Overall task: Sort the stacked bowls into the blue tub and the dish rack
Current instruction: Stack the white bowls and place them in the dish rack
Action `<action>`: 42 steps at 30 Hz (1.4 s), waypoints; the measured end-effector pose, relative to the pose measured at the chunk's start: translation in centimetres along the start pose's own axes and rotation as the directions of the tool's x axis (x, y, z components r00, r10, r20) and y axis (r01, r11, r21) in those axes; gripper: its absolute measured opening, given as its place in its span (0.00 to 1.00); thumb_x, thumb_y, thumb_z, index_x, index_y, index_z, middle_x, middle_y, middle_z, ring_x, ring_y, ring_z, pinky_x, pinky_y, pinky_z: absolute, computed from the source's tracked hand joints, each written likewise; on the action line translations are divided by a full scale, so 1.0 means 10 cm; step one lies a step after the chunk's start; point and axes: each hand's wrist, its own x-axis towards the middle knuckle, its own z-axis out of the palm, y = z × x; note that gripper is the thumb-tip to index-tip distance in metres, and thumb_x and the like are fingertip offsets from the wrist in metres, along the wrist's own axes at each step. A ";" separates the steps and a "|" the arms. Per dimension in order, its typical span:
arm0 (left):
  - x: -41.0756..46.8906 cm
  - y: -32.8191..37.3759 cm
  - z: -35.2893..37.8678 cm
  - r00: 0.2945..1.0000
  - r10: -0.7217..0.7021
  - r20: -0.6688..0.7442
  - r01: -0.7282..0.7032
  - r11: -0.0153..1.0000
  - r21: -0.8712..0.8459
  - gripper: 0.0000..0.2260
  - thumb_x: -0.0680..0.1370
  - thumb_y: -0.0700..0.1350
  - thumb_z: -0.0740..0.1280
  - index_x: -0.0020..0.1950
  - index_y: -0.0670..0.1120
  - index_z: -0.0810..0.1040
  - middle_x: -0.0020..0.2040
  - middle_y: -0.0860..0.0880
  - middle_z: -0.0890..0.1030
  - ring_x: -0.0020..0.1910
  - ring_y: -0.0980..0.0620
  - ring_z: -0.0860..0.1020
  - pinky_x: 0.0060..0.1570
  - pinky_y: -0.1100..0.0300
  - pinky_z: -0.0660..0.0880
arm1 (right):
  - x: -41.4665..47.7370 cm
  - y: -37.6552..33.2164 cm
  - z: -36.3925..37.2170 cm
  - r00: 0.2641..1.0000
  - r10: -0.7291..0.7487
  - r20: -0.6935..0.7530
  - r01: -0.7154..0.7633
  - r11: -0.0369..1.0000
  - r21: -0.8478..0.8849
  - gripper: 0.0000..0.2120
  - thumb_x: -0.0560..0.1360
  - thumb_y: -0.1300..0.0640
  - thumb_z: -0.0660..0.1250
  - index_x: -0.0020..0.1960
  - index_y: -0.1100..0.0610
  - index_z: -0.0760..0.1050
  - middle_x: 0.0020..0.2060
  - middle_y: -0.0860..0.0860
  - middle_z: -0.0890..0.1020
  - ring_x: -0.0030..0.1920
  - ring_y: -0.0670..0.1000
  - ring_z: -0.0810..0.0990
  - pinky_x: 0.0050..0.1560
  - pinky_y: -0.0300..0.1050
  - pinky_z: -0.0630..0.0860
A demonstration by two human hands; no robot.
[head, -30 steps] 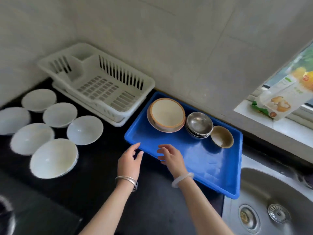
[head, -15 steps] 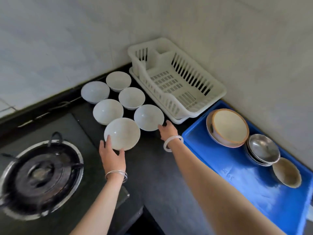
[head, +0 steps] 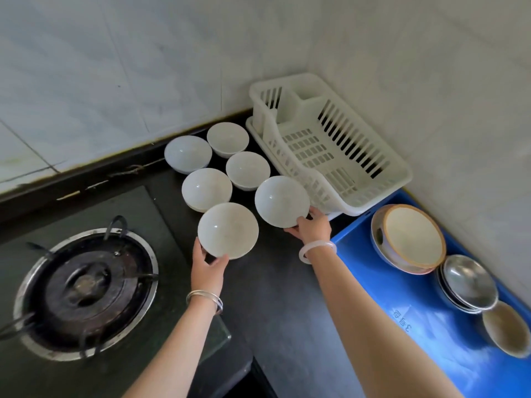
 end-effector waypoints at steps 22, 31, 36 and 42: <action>0.29 0.07 -0.19 0.990 -0.138 -0.018 0.126 0.946 -0.298 0.15 0.78 0.41 0.62 0.65 0.43 0.73 0.61 0.42 0.77 0.60 0.45 0.76 0.58 0.54 0.72 | -0.50 -0.15 0.50 0.977 -0.063 0.204 0.180 0.757 -0.628 0.08 0.73 0.64 0.63 0.41 0.55 0.78 0.38 0.55 0.84 0.40 0.53 0.85 0.46 0.46 0.81; 0.34 0.02 -0.18 0.997 -0.056 -0.057 0.045 0.984 -0.170 0.16 0.73 0.33 0.65 0.60 0.44 0.77 0.52 0.47 0.80 0.58 0.46 0.77 0.58 0.50 0.75 | -0.42 -0.05 0.53 0.977 -0.063 0.204 0.184 0.729 -0.660 0.06 0.73 0.63 0.64 0.46 0.56 0.78 0.36 0.53 0.83 0.38 0.51 0.84 0.44 0.45 0.81; 0.38 0.04 -0.21 0.992 -0.127 -0.007 0.122 0.963 -0.239 0.17 0.74 0.34 0.64 0.63 0.43 0.75 0.59 0.43 0.79 0.60 0.44 0.76 0.57 0.52 0.75 | -0.31 0.04 0.51 0.984 0.012 0.180 0.113 0.738 -0.665 0.11 0.72 0.59 0.68 0.54 0.54 0.72 0.42 0.52 0.81 0.41 0.52 0.84 0.48 0.49 0.82; 0.40 0.12 -0.23 0.968 -0.237 0.079 0.250 0.918 -0.308 0.19 0.76 0.37 0.62 0.67 0.47 0.71 0.59 0.45 0.78 0.58 0.42 0.78 0.54 0.52 0.75 | -0.20 0.12 0.45 0.898 0.282 0.338 -0.098 0.877 -0.471 0.23 0.75 0.57 0.66 0.69 0.52 0.68 0.57 0.54 0.78 0.51 0.56 0.81 0.48 0.51 0.81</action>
